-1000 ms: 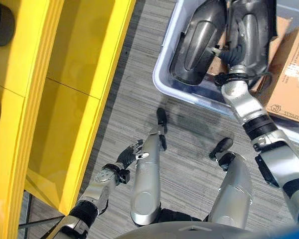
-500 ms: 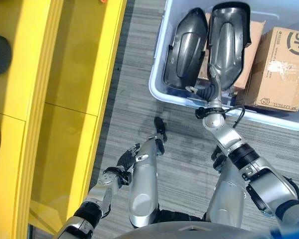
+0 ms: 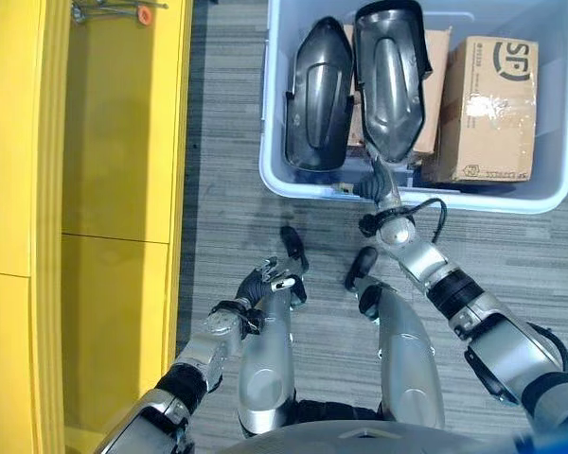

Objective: Move parts from the plastic box to the shelf.

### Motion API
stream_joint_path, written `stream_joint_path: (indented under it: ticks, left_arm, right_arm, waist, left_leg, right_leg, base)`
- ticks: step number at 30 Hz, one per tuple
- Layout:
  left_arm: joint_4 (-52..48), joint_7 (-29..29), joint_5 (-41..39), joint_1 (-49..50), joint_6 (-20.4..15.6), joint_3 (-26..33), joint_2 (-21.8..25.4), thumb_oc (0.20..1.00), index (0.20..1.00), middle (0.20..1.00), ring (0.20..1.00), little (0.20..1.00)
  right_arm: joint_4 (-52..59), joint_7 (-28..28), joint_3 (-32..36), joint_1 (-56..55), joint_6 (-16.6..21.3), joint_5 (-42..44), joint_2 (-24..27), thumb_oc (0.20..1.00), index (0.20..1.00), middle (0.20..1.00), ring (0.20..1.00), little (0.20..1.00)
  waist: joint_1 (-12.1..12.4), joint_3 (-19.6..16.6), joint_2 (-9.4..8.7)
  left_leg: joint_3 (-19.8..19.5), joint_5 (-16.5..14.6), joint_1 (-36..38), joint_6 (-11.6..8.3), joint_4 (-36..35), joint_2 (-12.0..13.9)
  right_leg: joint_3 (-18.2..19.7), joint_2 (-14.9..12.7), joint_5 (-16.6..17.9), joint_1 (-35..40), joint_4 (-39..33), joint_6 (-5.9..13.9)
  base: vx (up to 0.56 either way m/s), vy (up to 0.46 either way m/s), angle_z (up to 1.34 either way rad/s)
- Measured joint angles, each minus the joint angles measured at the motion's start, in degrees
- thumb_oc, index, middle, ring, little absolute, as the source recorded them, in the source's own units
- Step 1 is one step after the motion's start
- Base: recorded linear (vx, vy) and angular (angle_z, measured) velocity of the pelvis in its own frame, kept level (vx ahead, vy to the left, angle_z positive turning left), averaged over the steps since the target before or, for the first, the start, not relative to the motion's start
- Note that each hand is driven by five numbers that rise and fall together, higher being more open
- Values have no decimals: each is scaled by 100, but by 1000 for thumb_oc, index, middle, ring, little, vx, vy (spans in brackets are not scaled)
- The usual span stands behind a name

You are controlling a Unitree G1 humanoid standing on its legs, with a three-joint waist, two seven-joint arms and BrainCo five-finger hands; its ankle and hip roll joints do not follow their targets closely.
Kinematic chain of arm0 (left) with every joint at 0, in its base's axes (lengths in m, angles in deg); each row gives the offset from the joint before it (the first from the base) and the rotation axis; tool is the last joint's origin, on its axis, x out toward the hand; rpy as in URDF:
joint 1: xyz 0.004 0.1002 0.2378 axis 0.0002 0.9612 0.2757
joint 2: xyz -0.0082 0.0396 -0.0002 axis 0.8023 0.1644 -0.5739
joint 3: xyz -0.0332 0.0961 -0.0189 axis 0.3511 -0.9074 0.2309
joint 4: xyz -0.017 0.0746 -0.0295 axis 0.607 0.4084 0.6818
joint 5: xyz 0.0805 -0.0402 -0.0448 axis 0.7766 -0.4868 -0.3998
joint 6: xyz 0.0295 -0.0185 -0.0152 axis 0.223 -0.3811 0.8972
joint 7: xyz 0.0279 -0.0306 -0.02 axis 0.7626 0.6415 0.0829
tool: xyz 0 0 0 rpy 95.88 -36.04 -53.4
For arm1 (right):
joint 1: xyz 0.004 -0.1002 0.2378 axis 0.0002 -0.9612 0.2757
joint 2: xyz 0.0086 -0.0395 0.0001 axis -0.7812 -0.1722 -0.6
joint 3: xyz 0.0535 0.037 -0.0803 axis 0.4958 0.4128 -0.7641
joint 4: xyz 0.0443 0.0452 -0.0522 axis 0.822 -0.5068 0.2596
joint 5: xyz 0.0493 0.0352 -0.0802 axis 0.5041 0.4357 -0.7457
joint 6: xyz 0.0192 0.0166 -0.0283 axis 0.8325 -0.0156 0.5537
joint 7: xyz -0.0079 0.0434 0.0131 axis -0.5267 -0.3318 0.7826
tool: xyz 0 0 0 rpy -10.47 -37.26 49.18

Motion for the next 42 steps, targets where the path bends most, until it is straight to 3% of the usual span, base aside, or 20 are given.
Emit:
stream_joint_path:
  ticks: [2, 7, 9, 10, 11, 13, 15, 18, 19, 20, 22, 28, 33, 37, 42]
  left_arm:
    - [-121, 35, 1, 26, -4, 179, 57, 1000, 1000, 1000, 1000, 1000]
    - [-188, 308, 13, 164, 11, 421, 250, 1000, 1000, 1000, 1000, 1000]
    - [-371, 422, 29, 219, 26, 456, 307, 1000, 1000, 1000, 1000, 1000]
    - [-339, 500, 79, 221, 68, 459, 294, 1000, 1000, 1000, 1000, 1000]
    - [-319, 622, 150, 307, 156, 446, 261, 1000, 1000, 1000, 1000, 1000]
    - [-346, 747, 199, 425, 138, 428, 211, 1000, 1000, 1000, 1000, 1000]
    - [-333, 814, 248, 420, 125, 421, 66, 1000, 1000, 1000, 1000, 1000]
    - [-367, 990, 319, 345, 176, 304, -27, 1000, 1000, 1000, 1000, 1000]
    - [-368, 1040, 353, 333, 199, 259, -53, 1000, 1000, 1000, 1000, 1000]
    - [-272, 1043, 353, 106, 244, 257, -83, 1000, 1000, 1000, 1000, 1000]
    - [-295, 1040, 351, 94, 245, 267, -60, 1000, 1000, 1000, 1000, 1000]
    - [-195, 960, 336, 228, 253, 287, 107, 1000, 1000, 1000, 1000, 1000]
    - [-238, 864, 288, 214, 272, 145, 94, 1000, 1000, 1000, 1000, 1000]
    - [-253, 850, 286, 232, 373, 66, 97, 1000, 1000, 1000, 1000, 1000]
    - [-277, 766, 227, 244, 363, 37, 131, 1000, 1000, 1000, 1000, 1000]
  right_arm:
    - [-5, 185, 84, 1, -46, 1, 10, 1000, 1000, 1000, 1000, 1000]
    - [-377, 502, 103, 6, -368, 229, -3, 1000, 1000, 1000, 1000, 1000]
    - [-466, 519, 296, 28, -407, 342, 0, 1000, 1000, 1000, 1000, 1000]
    - [-610, 561, 363, 118, -381, 343, 0, 1000, 1000, 1000, 1000, 1000]
    - [-901, 668, 371, 222, -445, 413, -62, 1000, 1000, 1000, 1000, 1000]
    - [-900, 684, 360, 207, -495, 436, 20, 1000, 1000, 1000, 1000, 1000]
    - [-892, 677, 353, 225, -492, 438, 153, 1000, 1000, 1000, 1000, 1000]
    - [-924, 692, 384, 224, -575, 448, 279, 1000, 1000, 1000, 1000, 1000]
    - [-924, 695, 397, 208, -589, 450, 325, 1000, 1000, 1000, 1000, 1000]
    - [-928, 668, 501, 207, -577, 466, 401, 1000, 1000, 1000, 1000, 1000]
    - [-1090, 600, 580, 218, -612, 595, 394, 1000, 1000, 1000, 1000, 1000]
    - [-1364, 447, 867, 269, -665, 984, 401, 1000, 1000, 1000, 1000, 1000]
    - [-1715, 371, 1196, 551, -545, 1363, 349, 1000, 1000, 1000, 1000, 1000]
    - [-2037, -281, 1389, 793, -476, 1581, 321, 1000, 1000, 1000, 1000, 1000]
    - [-2514, -335, 1671, 1104, -448, 2238, 345, 1000, 1000, 1000, 1000, 1000]
  waist:
    - [17, -7, 37]
    - [64, -14, 149]
    - [75, -53, 242]
    - [44, -41, 244]
    - [3, -47, 241]
    - [-97, -55, 253]
    - [-209, -122, 375]
    - [-226, -138, 414]
    - [-259, -202, 512]
    - [-216, -180, 434]
    - [-131, -182, 438]
    - [14, -177, 422]
    - [89, -169, 400]
    - [175, -117, 312]
    - [260, -102, 286]
  left_leg:
    - [-117, 148, 121, -49, -206, -60]
    - [-121, 115, 528, -130, -191, -135]
    - [-200, 114, 431, -130, 11, -161]
    - [-350, -46, 364, -270, 346, -120]
    - [-676, -160, 474, -449, 786, 182]
    - [-747, -160, 894, -525, 465, 472]
    - [-813, -33, 1061, -649, 31, 685]
    - [-450, 31, 1482, -538, -400, 587]
    - [-268, -71, 1629, -574, -509, 497]
    - [-256, -24, 1520, -705, -481, 241]
    - [-263, -80, 1491, -644, -399, 75]
    - [-326, -376, 1224, -460, 104, 11]
    - [-667, -392, 768, -439, 341, 148]
    - [-779, -380, 536, -451, 442, 194]
    - [-903, -339, 331, -484, 513, 209]
  right_leg:
    - [0, 5, -33, 20, 51, -58]
    - [-28, -232, -414, 277, 526, -80]
    - [-11, -367, -526, 173, 751, -172]
    - [21, -466, -519, 168, 811, -352]
    - [213, -580, -458, 236, 868, -306]
    - [408, -804, -475, 207, 980, -252]
    - [485, -946, -387, 80, 1008, -72]
    - [541, -1159, -380, 38, 1215, 170]
    - [527, -1217, -391, -4, 1343, 327]
    - [589, -1477, -289, -62, 1321, 511]
    - [642, -1605, -113, 20, 1141, 652]
    - [602, -1683, 260, 261, 697, 817]
    - [346, -1620, 217, 165, 728, 752]
    - [291, -1623, 86, -10, 891, 756]
    - [210, -1635, 89, -151, 1027, 714]
  base:
    - [0, -177, 5]
    - [17, -144, 15]
    - [30, 124, 11]
    - [58, 403, -13]
    - [-12, 385, -19]
    - [-55, 317, -17]
    - [12, 315, 3]
    - [12, 245, 11]
    - [22, 230, 40]
    - [24, 214, 44]
    - [-4, 187, 25]
    - [-16, 131, 8]
    - [-14, 68, 19]
    - [-1, 34, 11]
    - [25, 22, 8]
